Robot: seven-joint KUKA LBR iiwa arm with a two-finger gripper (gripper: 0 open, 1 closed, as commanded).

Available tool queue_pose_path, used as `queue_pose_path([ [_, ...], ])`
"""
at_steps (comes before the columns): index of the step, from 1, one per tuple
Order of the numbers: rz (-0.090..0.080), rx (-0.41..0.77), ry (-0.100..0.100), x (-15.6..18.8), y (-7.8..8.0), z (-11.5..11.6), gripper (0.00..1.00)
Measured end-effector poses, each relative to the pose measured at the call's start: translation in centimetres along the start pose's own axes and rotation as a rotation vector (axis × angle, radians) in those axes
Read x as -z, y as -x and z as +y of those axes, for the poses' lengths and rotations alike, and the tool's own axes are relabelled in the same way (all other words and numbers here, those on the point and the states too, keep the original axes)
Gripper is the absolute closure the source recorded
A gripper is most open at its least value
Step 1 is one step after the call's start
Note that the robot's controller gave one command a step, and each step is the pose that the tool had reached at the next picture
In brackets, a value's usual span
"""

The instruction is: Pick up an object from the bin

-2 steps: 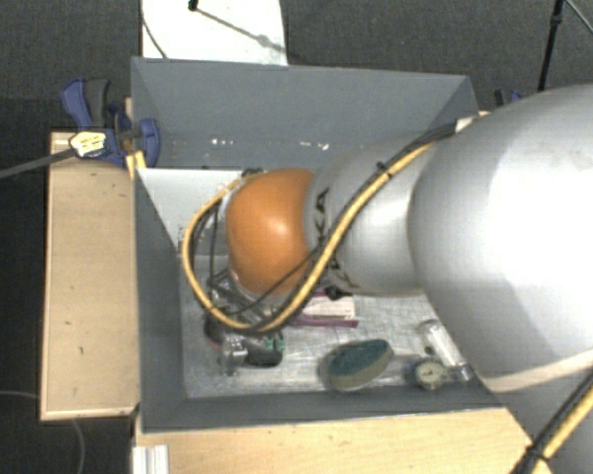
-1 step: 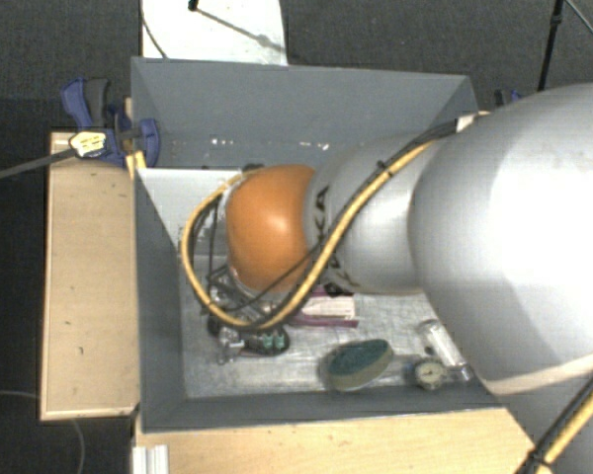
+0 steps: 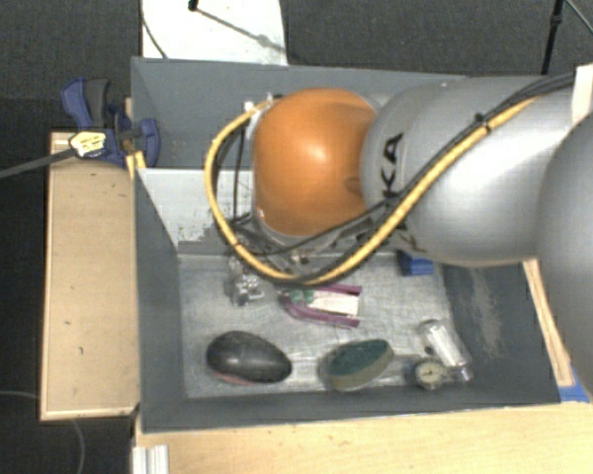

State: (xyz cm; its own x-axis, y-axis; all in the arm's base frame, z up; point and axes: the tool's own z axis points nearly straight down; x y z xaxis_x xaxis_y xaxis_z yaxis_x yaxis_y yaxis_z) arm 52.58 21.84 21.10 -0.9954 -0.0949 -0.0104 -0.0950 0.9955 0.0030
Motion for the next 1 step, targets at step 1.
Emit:
queue_pose_path([
  [1,0.008,-0.003,-0.002,-0.50,-0.16,-0.03,0.00],
])
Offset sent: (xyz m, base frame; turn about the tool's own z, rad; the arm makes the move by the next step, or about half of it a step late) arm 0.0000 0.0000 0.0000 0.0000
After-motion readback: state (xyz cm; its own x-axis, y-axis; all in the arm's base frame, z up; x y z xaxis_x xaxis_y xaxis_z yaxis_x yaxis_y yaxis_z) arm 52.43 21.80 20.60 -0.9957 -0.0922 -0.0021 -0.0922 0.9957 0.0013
